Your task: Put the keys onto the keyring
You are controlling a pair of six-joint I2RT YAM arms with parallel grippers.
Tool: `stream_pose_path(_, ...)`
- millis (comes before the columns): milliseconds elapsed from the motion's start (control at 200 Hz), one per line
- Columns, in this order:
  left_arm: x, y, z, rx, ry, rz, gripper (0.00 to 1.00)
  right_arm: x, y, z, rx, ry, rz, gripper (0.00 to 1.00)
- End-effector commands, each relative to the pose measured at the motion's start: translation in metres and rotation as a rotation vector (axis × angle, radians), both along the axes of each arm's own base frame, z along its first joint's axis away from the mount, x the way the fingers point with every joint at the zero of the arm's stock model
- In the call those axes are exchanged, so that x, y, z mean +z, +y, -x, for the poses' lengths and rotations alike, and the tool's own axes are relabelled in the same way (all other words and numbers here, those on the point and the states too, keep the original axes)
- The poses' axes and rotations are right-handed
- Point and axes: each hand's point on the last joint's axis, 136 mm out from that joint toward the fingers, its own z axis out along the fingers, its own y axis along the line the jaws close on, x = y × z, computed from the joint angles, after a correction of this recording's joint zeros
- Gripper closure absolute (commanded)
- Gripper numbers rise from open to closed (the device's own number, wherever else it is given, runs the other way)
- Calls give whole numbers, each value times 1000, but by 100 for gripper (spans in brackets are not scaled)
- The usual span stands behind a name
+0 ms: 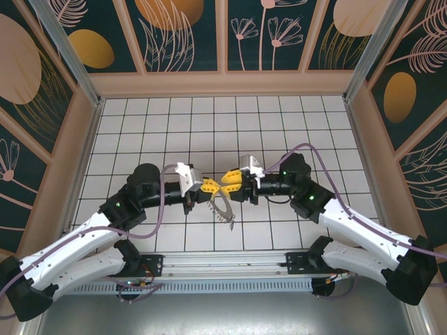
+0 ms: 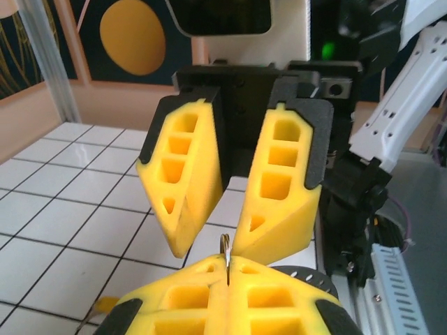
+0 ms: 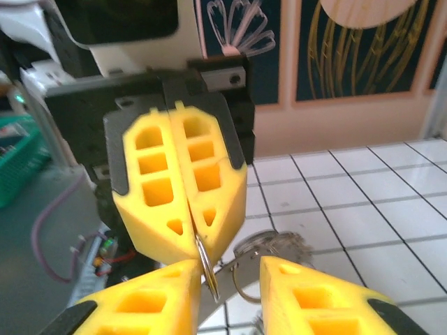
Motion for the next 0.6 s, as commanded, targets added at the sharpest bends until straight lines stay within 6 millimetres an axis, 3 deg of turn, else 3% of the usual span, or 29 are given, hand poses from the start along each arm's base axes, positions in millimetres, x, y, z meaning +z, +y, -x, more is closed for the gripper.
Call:
stream_pose_path(0,-6,2,-1,-3,-15,-109,100,-20,-6,-7,-89,-52,155,74)
stream_pose_path(260,-21,-2,-4,-24,35,-217,100,-27,0,-4,-81,-61,194,83)
stream_pose_path(596,-27,-4,-2,-47,53,-233,100,-36,9,4,-30,-49,222,83)
